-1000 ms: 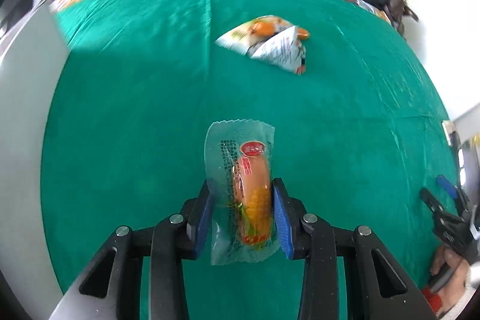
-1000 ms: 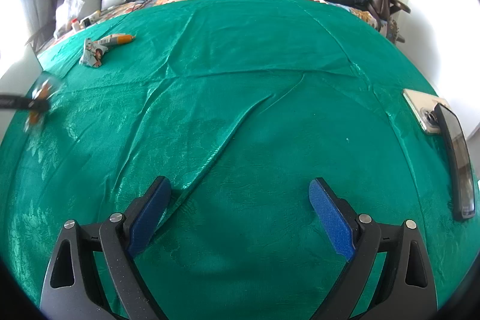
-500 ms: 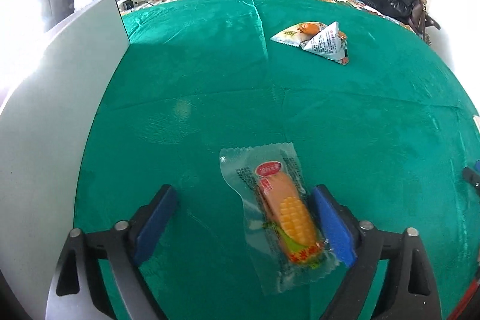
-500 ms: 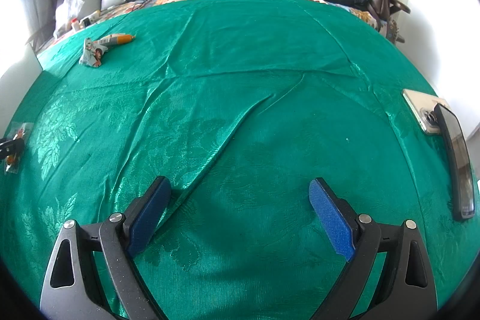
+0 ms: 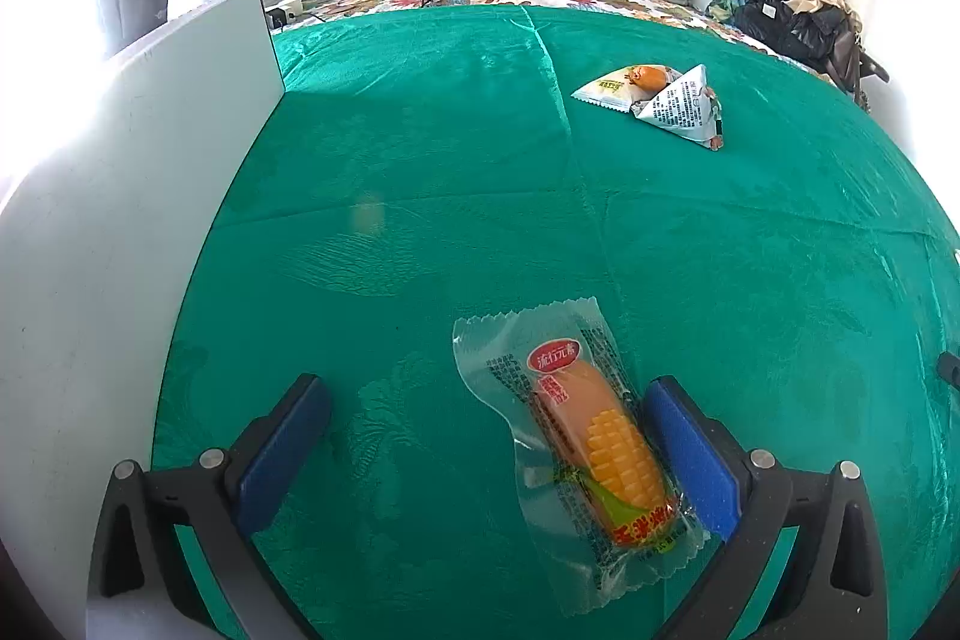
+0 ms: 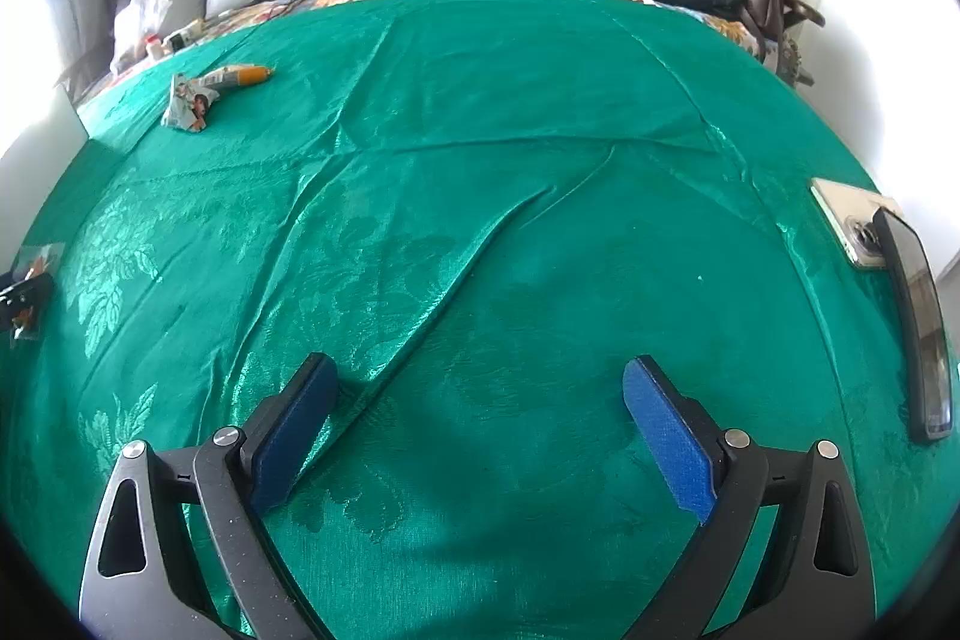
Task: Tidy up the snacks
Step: 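Grasp the white printed packet beside the sausage with the right gripper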
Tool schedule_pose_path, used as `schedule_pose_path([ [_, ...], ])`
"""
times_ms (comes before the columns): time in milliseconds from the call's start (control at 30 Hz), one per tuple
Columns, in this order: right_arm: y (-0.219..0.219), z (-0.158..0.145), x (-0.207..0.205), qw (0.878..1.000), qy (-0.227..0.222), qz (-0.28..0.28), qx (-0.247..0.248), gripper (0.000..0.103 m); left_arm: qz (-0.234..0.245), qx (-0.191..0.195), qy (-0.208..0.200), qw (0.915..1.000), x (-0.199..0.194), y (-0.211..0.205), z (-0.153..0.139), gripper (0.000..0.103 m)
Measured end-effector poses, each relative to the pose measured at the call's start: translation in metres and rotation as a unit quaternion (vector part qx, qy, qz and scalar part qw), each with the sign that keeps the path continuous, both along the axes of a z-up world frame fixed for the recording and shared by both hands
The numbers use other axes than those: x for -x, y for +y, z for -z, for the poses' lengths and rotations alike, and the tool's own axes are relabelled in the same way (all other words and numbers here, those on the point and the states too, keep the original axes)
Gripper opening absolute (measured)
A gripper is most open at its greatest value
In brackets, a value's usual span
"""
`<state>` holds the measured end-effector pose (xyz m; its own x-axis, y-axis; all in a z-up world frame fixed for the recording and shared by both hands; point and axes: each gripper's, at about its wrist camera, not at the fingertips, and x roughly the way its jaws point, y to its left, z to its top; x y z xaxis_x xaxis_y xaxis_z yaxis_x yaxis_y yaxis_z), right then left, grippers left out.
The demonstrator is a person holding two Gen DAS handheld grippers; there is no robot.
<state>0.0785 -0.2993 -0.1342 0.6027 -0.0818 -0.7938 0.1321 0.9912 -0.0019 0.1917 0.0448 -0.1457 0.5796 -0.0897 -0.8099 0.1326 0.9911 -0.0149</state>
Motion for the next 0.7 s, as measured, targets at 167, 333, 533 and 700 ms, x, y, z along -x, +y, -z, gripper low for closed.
schedule_pose_path([
  [167,0.035,-0.018,-0.028,0.997,-0.014,-0.07,-0.039,0.094,0.0,0.0,0.0,1.0,0.0,0.0,0.0,0.103],
  [333,0.097,-0.027,-0.108,0.981,-0.013,-0.173,-0.083,0.094,0.0,0.0,0.0,1.0,0.0,0.0,0.0,0.103],
  [533,0.165,-0.019,-0.203,0.973,0.009,-0.224,-0.046,0.094,0.0,0.001,0.0,1.0,0.0,0.0,0.0,0.103],
  [700,0.178,-0.013,-0.238,0.98,0.019,-0.187,-0.064,0.064,0.0,0.001,0.0,1.0,0.0,0.0,0.0,0.103],
])
